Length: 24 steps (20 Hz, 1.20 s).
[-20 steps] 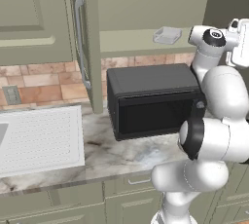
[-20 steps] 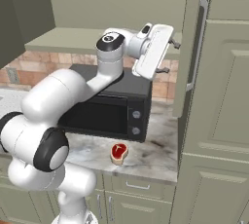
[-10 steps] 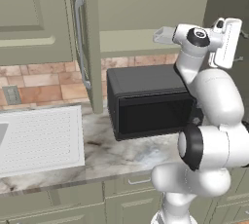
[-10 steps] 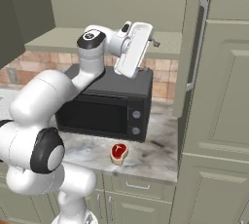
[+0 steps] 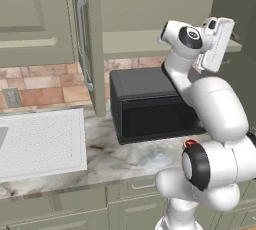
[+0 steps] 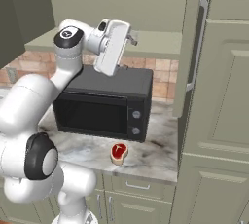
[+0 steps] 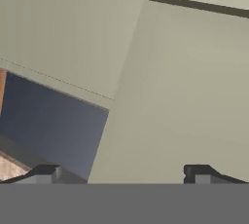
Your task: Retrieve the tupperware from the cabinet, then place the raw meat into the tupperware to avoid contamination.
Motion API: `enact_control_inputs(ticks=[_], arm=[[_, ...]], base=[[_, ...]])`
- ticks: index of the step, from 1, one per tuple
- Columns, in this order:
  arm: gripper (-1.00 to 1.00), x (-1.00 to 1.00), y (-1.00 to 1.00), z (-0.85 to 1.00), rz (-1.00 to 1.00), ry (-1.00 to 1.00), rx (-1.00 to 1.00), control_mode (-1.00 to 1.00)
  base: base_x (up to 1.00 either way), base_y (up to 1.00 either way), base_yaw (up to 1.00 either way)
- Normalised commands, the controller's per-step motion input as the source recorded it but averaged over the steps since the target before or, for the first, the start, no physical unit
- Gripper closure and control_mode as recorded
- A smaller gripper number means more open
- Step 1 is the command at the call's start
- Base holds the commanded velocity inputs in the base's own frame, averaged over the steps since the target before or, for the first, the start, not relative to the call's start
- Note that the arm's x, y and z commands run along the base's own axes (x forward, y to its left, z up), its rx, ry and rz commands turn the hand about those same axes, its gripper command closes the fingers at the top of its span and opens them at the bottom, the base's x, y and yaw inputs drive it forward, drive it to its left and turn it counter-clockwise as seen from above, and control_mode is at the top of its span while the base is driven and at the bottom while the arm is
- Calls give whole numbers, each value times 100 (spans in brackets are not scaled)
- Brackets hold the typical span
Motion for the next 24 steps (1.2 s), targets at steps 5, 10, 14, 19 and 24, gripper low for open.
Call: enact_control_inputs(ticks=[5, 10, 14, 19, 24], arm=[[-100, 6, 51, 0, 11, -16, 6, -100], [-100, 15, 18, 0, 9, -18, 12, -100], [-100, 15, 0, 0, 11, -26, 13, -100], [-100, 21, 14, -1, 14, -20, 11, -100], [-100, 39, 29, -5, 23, -5, 3, -100]], base=[[0, 0, 0], [0, 0, 0], [0, 0, 0], [0, 0, 0], [0, 0, 0]])
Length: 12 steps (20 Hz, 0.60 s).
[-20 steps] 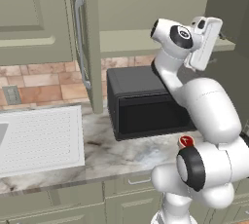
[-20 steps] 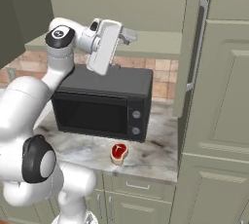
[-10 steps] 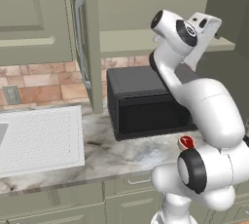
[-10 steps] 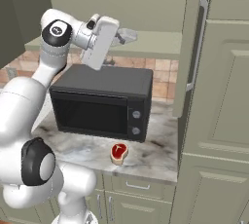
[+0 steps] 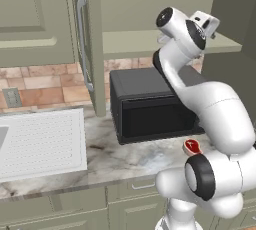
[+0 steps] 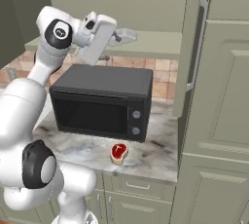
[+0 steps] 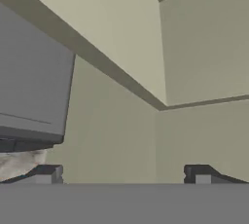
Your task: Retrieve the tupperware from the cabinet, then place the raw meat into the tupperware to avoid contamination.
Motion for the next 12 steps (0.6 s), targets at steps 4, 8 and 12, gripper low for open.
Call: enact_control_inputs(ticks=[4, 8, 12], arm=[[-100, 34, 26, 0, 21, 0, 0, -100], [-100, 40, 23, 6, 17, 1, -5, -100], [-100, 57, 21, 2, 10, 10, -5, -100]], base=[[0, 0, 0], [0, 0, 0], [0, 0, 0]])
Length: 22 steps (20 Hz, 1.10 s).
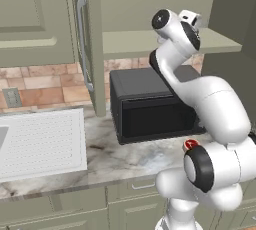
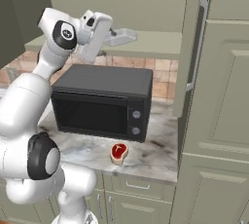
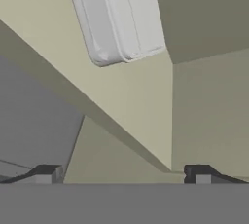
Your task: Retrieve the tupperware from the cabinet, then place the raw meat into the tupperware to avoid contamination.
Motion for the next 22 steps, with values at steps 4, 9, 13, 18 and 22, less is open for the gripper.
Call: enact_control_inputs(ticks=[4, 9, 13, 18, 22], arm=[[-100, 62, 29, 0, 7, 12, -1, -100], [-100, 58, 17, 4, 3, 9, 0, -100], [-100, 49, 9, 6, 3, 6, 0, -100], [-100, 42, 1, 1, 4, 2, 0, -100], [-100, 23, 0, 0, 5, -5, 0, -100]], base=[[0, 0, 0], [0, 0, 0], [0, 0, 0], [0, 0, 0], [0, 0, 0]])
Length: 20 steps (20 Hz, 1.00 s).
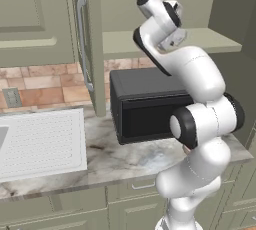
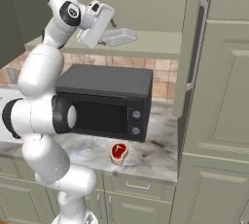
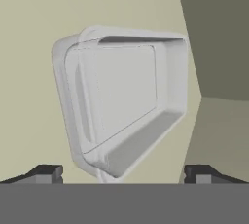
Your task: Retrieve the tupperware from the cabinet, then place the raw meat into the tupperware to avoid contamination.
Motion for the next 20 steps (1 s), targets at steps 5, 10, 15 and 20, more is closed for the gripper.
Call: enact_control_inputs(ticks=[5, 10, 15, 20], arm=[[-100, 9, 4, -1, 2, -8, 0, -100], [-100, 15, 0, -11, 4, 0, 0, -100], [-100, 15, -13, -16, 10, 2, 4, -100], [-100, 1, -17, -11, 14, 0, 3, -100]], base=[[0, 0, 0], [0, 0, 0], [0, 0, 0], [0, 0, 0]])
